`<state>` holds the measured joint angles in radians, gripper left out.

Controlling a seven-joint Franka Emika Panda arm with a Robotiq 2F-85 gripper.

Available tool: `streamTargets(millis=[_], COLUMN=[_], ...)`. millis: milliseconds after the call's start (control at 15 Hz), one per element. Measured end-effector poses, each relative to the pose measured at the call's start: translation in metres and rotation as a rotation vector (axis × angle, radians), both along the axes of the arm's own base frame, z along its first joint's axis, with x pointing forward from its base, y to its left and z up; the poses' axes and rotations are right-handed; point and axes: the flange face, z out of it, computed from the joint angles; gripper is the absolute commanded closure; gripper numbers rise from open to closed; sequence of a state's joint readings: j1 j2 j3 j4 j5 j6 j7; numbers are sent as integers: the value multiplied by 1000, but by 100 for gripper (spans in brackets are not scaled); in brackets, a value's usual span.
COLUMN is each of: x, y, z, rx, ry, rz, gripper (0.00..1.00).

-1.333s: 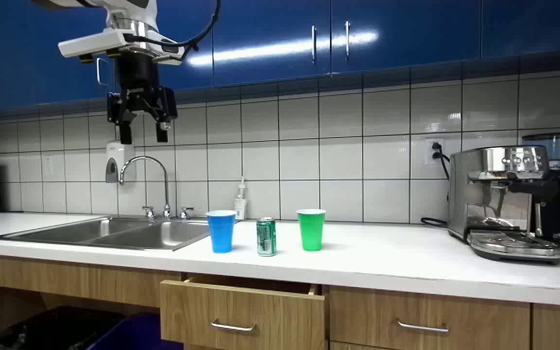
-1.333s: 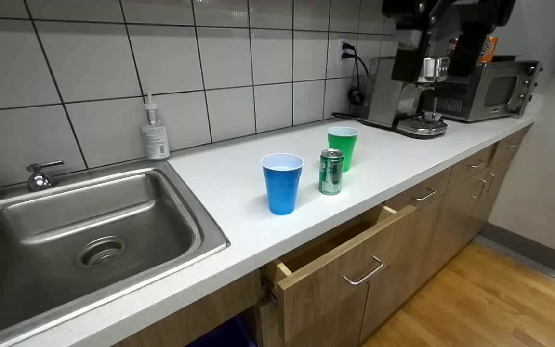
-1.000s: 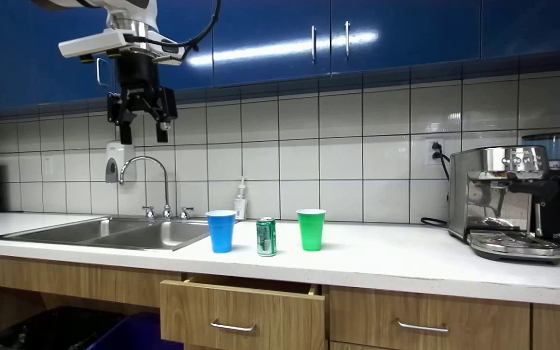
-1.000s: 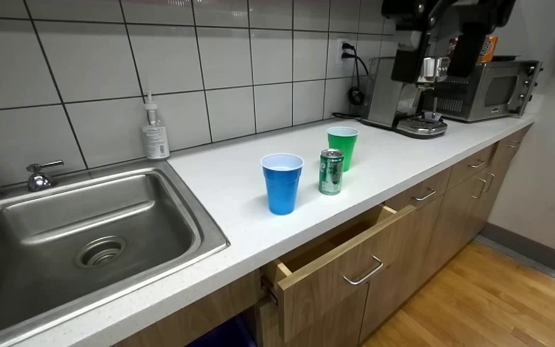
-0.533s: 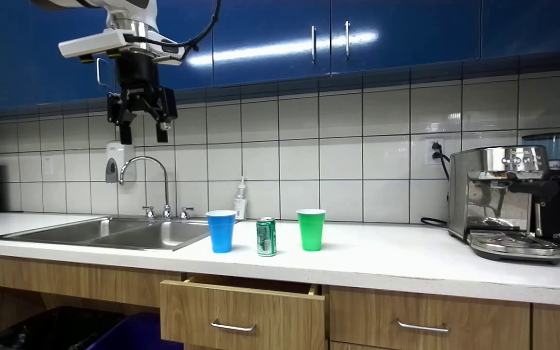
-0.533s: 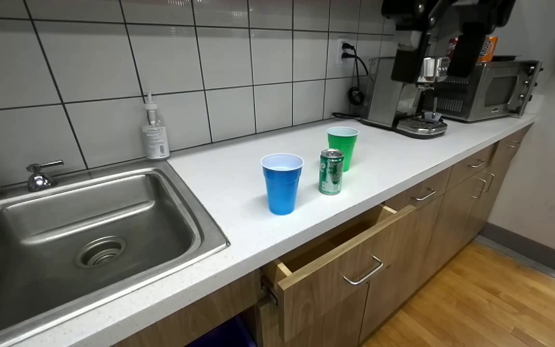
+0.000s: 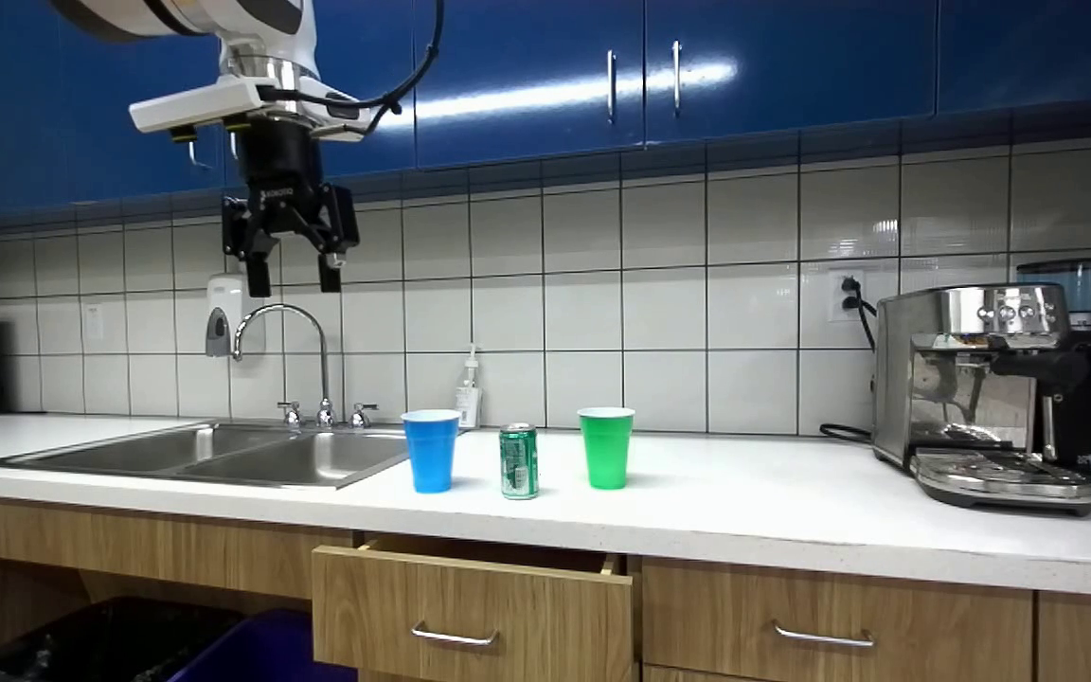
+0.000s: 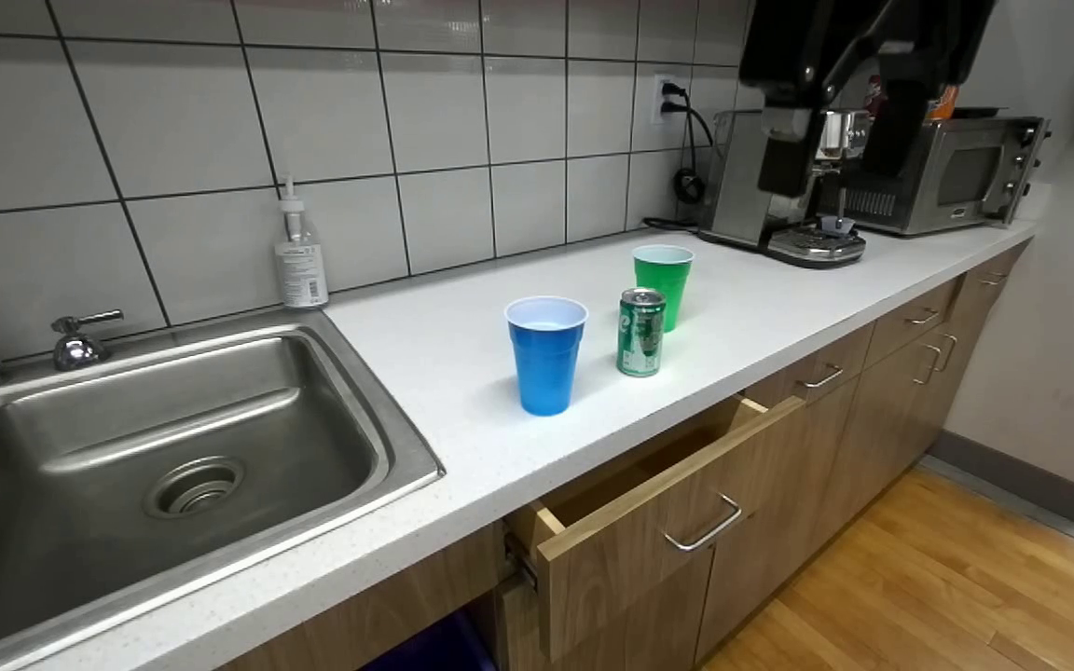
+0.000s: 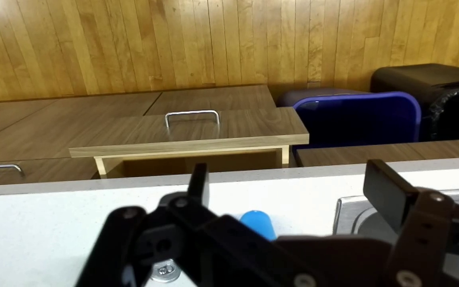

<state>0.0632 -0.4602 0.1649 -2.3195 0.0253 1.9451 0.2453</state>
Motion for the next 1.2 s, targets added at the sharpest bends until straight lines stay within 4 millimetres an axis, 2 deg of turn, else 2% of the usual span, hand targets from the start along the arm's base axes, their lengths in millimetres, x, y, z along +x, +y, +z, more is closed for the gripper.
streamTargets(millis=[467,1200], x=[21,66], y=[-23,-58], z=[-41,-111], rx=[-18,4], ry=[-3,-8], rz=[21,81], gripper=[0,0])
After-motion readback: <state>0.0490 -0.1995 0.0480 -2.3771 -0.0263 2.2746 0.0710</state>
